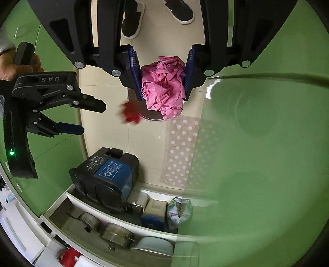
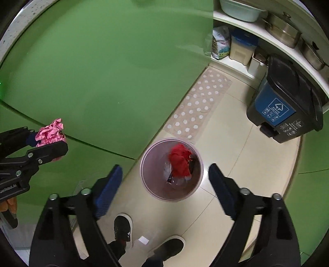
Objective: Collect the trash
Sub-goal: 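Open both grippers to drop the papers into the wastebasket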
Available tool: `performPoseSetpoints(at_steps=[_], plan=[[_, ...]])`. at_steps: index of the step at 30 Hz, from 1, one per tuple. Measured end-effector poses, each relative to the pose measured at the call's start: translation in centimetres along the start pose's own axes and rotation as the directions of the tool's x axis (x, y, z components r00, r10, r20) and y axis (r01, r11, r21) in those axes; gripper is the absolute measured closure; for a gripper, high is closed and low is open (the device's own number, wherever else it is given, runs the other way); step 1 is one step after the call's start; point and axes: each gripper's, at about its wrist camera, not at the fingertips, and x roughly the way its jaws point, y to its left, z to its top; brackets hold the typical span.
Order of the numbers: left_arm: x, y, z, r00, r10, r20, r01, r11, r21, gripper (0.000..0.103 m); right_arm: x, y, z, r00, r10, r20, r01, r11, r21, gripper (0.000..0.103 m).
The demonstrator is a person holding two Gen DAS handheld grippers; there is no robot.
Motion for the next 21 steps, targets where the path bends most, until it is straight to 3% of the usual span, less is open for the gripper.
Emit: performPoseSetpoints(at_steps=[7,16,19,21], plan=[[0.6,-0.8,0.5,1.000,-0.012,-0.008,0.012,1.000,0.027,0.066,-1.0,-1.3,-0.3,1.000,-0.017,0.008,0.016,0.999,0.040,0.011],[1.7,-2.6,1.2,0.999,-0.045,-0.028,0.046,0.997,0.058,0.066,-4.4,-4.0,-1.0,0.994,-0.104,0.022,0.101,0.990,0.097,0.009],[1.9,-3.3,1.7,0.998,-0.050,-0.029,0.052,0.996,0.068,0.060,-5.6,-5.0,-1.3,0.993,-0.110,0.031,0.105,0.987,0.122,0.009],[2.0,-3.7,1.9,0.998,-0.051,-0.028,0.053,0.996,0.077,0.046,-6.2,-5.6,-1.4,0.993,-0.111,0.036,0.105,0.985,0.136,0.008]])
